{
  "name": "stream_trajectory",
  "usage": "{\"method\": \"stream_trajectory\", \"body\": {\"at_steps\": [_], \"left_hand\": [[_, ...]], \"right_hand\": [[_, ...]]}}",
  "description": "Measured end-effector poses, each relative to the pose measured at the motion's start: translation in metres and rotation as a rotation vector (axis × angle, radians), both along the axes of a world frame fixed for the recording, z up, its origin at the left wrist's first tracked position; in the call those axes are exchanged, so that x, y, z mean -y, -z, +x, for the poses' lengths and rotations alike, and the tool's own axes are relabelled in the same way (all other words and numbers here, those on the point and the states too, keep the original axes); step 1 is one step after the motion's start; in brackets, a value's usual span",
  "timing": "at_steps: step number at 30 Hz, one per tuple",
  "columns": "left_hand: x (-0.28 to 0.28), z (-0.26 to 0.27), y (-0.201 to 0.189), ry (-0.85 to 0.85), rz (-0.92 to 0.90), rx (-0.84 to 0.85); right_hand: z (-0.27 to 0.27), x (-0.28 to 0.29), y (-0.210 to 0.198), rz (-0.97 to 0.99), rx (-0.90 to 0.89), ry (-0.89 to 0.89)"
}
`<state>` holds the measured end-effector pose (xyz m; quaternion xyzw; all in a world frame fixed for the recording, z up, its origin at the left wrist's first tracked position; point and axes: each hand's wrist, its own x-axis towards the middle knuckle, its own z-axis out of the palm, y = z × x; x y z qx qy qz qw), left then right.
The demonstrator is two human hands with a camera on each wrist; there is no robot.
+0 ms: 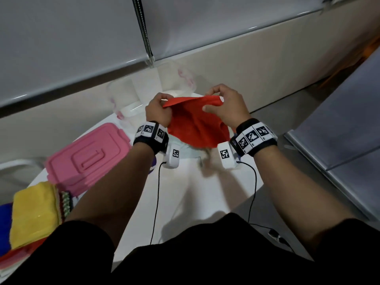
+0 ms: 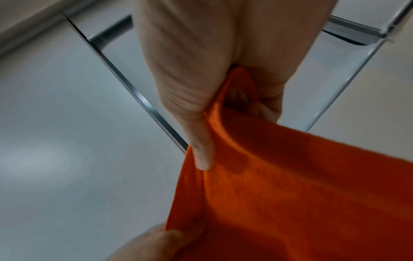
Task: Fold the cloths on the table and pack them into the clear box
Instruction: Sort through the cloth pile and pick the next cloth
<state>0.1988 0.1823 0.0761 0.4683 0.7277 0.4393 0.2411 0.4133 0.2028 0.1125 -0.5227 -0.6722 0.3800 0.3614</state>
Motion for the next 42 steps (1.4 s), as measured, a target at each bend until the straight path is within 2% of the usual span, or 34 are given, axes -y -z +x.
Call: {"method": "stream_trajectory", "body": {"at_steps": [3, 6, 9, 11, 15, 18, 20, 22, 23, 26, 28, 30, 33, 35, 37, 39, 42], "left_hand": [[0.025, -0.042, -0.016, 0.02, 0.014, 0.074], [0.056, -0.085, -0.026, 0.118, 0.012, 0.18], [0.092, -0.119, -0.04, 0.117, 0.056, 0.229], [0.117, -0.132, -0.05, 0.164, 0.049, 0.29], [0.162, -0.157, -0.05, 0.22, -0.005, 0.522], [0.187, -0.173, -0.04, 0.207, 0.046, 0.744], [0.198, -0.18, -0.028, 0.18, 0.051, 0.799], [0.204, -0.188, -0.009, 0.124, -0.021, 0.764], [0.205, -0.194, 0.002, 0.085, -0.075, 0.696], [0.209, -0.207, 0.04, -0.006, -0.218, 0.428], [0.21, -0.207, 0.051, -0.052, -0.194, 0.329], [0.209, -0.203, 0.048, -0.107, -0.095, 0.325], [0.205, -0.203, 0.035, -0.137, 0.1, 0.472], [0.208, -0.199, 0.025, -0.115, 0.152, 0.512], [0.213, -0.197, 0.025, -0.05, 0.125, 0.494], [0.222, -0.194, 0.041, 0.014, 0.012, 0.448], [0.248, -0.19, 0.09, 0.054, -0.259, 0.308]], "right_hand": [[-0.007, 0.007, -0.008, -0.006, 0.095, 0.008], [-0.019, 0.013, -0.009, -0.034, 0.038, 0.044], [-0.039, 0.023, -0.013, -0.069, -0.098, 0.033], [-0.054, 0.035, -0.019, -0.153, -0.246, -0.048], [-0.078, 0.055, -0.016, -0.387, -0.518, -0.221], [-0.091, 0.073, -0.009, -0.573, -0.562, -0.32], [-0.1, 0.082, -0.002, -0.617, -0.566, -0.309], [-0.106, 0.086, 0.011, -0.613, -0.52, -0.252], [-0.109, 0.085, 0.021, -0.578, -0.465, -0.225], [-0.113, 0.086, 0.056, -0.392, -0.155, -0.147], [-0.115, 0.09, 0.073, -0.34, -0.08, -0.098], [-0.116, 0.093, 0.074, -0.304, -0.13, -0.064], [-0.119, 0.093, 0.069, -0.328, -0.313, -0.016], [-0.119, 0.094, 0.063, -0.378, -0.436, -0.009], [-0.117, 0.097, 0.062, -0.415, -0.471, -0.021], [-0.112, 0.104, 0.076, -0.427, -0.376, -0.086], [-0.098, 0.124, 0.118, -0.479, -0.026, -0.22]]}}
